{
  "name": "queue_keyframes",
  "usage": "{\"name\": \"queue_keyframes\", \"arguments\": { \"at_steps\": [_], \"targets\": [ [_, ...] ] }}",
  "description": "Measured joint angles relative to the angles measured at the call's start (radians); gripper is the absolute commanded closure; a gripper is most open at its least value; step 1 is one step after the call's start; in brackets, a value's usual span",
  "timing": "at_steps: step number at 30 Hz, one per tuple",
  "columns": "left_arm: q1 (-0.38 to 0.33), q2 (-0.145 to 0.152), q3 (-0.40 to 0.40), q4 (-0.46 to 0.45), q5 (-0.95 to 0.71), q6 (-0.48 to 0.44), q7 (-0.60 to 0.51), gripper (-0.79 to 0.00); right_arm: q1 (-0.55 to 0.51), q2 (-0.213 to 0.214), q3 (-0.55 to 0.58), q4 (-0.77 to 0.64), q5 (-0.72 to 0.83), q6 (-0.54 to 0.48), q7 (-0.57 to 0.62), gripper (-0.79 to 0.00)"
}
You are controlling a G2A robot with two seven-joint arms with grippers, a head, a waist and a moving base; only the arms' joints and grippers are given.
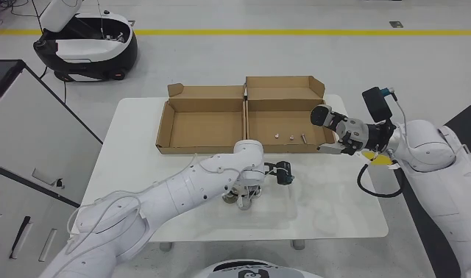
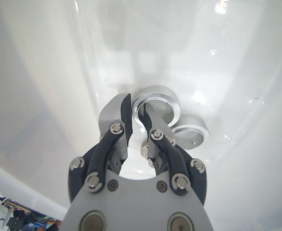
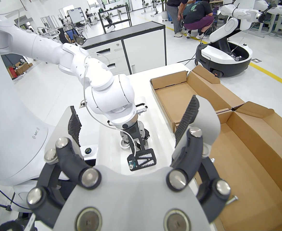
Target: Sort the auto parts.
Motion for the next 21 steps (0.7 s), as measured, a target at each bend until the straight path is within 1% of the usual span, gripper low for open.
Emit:
{"name": "queue_keyframes", "arguments": {
  "at_steps": [4,7,11,14,16,17,18,21],
  "targets": [
    [0.003,0.003,-0.006,-0.010,0.004,0.004,-0.005,-0.200,0.000,0.000,0.000,0.000,0.000,0.000,0.000,-0.785],
    [0.007,0.006,-0.010,-0.017,0.008,0.005,-0.005,-0.234,0.000,0.000,0.000,0.000,0.000,0.000,0.000,-0.785],
    [0.010,0.009,-0.011,-0.015,0.012,0.002,-0.003,-0.256,0.000,0.000,0.000,0.000,0.000,0.000,0.000,-0.785],
    [0.011,0.008,-0.011,-0.008,0.015,-0.001,0.001,-0.249,0.000,0.000,0.000,0.000,0.000,0.000,0.000,-0.785],
    [0.010,0.006,-0.009,-0.003,0.017,-0.003,0.003,-0.219,0.000,0.000,0.000,0.000,0.000,0.000,0.000,-0.785],
    [0.010,0.005,-0.008,-0.001,0.017,-0.005,0.004,-0.145,0.000,0.000,0.000,0.000,0.000,0.000,0.000,-0.785],
    [0.008,0.003,-0.006,0.002,0.017,-0.006,0.006,0.000,0.000,0.000,0.000,0.000,0.000,0.000,0.000,-0.785],
    [0.004,-0.002,0.002,0.011,0.017,-0.007,0.007,0.000,0.000,0.000,0.000,0.000,0.000,0.000,0.000,-0.785]
  ]
}}
